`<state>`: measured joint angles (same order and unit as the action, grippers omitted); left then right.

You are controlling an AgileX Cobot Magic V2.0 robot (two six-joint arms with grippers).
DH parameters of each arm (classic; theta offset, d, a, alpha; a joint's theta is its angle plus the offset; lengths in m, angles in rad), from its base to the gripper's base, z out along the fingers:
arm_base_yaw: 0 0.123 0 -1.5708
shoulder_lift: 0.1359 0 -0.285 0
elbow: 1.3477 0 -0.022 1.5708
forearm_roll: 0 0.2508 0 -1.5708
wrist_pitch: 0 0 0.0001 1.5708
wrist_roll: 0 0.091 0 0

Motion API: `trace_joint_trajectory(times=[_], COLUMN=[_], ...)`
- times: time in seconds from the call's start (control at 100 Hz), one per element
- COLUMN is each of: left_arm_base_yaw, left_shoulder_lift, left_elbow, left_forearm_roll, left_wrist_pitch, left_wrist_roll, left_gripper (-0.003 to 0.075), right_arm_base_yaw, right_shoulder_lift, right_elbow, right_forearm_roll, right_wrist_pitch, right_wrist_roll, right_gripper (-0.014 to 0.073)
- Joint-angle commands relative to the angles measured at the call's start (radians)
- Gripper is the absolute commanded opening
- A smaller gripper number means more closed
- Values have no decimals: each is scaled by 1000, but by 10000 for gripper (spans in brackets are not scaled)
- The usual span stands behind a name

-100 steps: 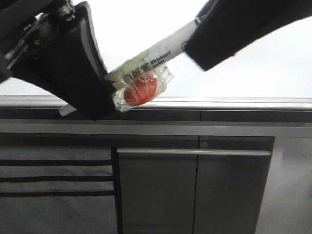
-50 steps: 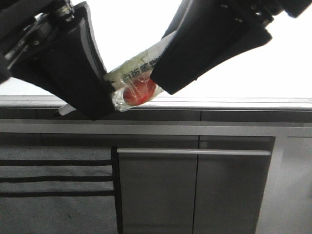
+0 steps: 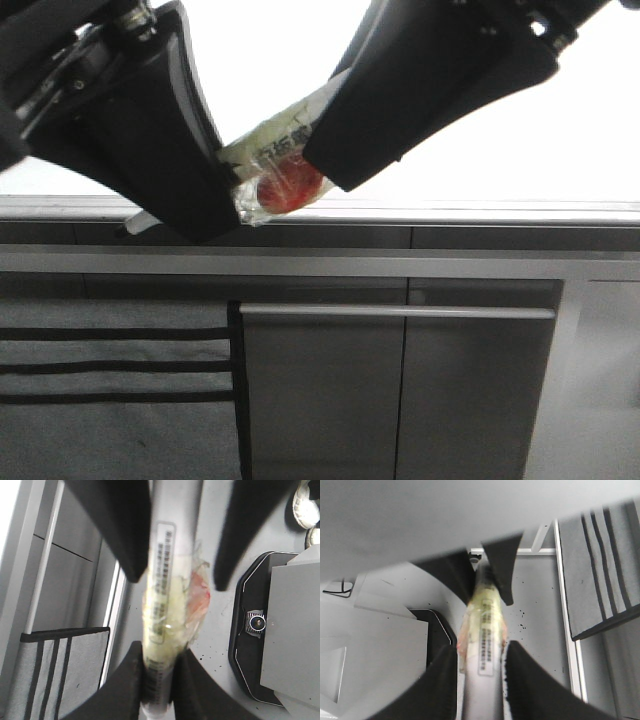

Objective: Write number 0 on whiteboard

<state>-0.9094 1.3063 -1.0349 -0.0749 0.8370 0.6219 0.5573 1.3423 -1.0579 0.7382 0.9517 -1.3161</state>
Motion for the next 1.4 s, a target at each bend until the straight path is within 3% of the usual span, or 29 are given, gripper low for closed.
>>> trace_joint_trajectory(times=[0.0, 0.16, 0.43, 0.52, 0.71, 0.79, 1.05, 1.24, 1.31, 1.39], left_arm_base_yaw=[-7, -7, -7, -7, -7, -7, 0, 93, 143, 201], left_shoulder_lift=[-32, -32, -32, -32, -33, -37, -134, -238, -274, -316], left_elbow=[-34, -34, -34, -34, -34, -34, -34, -34, -34, -34], left_forearm_roll=[-10, -10, -10, -10, -10, -10, 96, 152, 151, 151], left_wrist_pitch=[-48, -48, -61, -66, -75, -77, -96, -90, -85, -85], left_wrist_roll=[-3, -3, -3, -3, -16, -20, -103, -206, -245, -313], left_gripper=[-20, -20, 10, 102, 388, 453, 461, 461, 461, 461], right_arm_base_yaw=[3, 3, 3, 3, 3, 3, -57, -154, -193, -242], right_shoulder_lift=[-22, -22, -22, -22, -22, -22, -24, -74, -103, -138], right_elbow=[-32, -32, -32, -32, -32, -32, -32, -32, -32, -32], right_forearm_roll=[48, 48, 61, 68, 68, 68, 54, 64, 75, 75], right_wrist_pitch=[-8, -4, -2, -2, -2, -2, -1, 54, 64, 41], right_wrist_roll=[-10, -10, -10, -10, -10, -10, -10, -3, 35, 179], right_gripper=[110, 58, 57, 57, 57, 57, 57, 57, 57, 57])
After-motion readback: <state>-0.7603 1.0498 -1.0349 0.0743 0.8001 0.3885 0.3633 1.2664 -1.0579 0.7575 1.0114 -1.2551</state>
